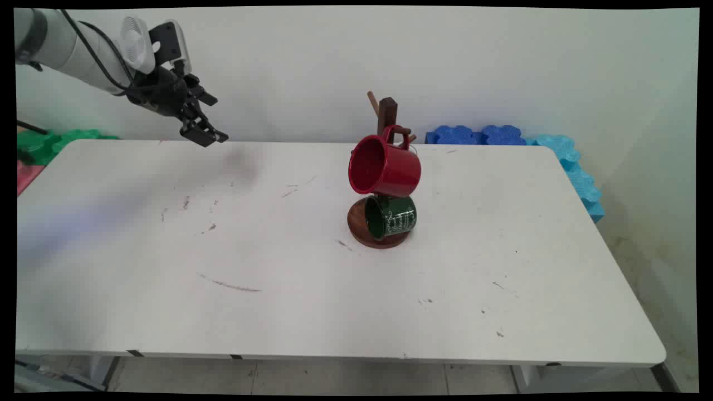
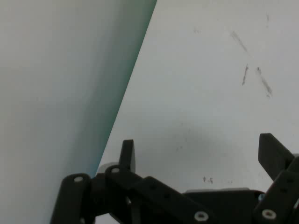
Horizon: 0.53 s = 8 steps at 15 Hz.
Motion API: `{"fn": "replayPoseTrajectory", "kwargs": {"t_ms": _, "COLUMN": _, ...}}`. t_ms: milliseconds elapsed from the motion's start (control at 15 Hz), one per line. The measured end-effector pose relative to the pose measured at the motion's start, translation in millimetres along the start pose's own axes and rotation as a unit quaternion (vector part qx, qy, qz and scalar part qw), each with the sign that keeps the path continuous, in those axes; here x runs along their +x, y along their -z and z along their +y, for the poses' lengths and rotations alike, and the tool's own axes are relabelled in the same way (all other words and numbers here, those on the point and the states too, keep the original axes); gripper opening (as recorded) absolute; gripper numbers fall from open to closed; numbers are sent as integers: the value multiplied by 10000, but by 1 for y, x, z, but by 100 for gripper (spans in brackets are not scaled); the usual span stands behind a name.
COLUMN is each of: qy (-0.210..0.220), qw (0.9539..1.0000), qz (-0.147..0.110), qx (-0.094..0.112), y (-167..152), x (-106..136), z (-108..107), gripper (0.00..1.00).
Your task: Pick up the red mug from the rack
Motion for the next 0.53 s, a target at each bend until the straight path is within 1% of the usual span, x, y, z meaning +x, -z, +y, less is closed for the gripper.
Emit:
{"fn": "replayPoseTrajectory", "kwargs": {"t_ms": 267, "qy": 135, "qw": 9999, "qz": 47, "qx": 21, "y": 3, "x": 10, "z": 7, "gripper": 100}}
{"fn": "replayPoseTrajectory", "kwargs": {"t_ms": 533, "qy": 339, "qw": 9993, "qz": 129, "qx": -7, "y": 8, "x": 24, "z": 22, "gripper": 100}}
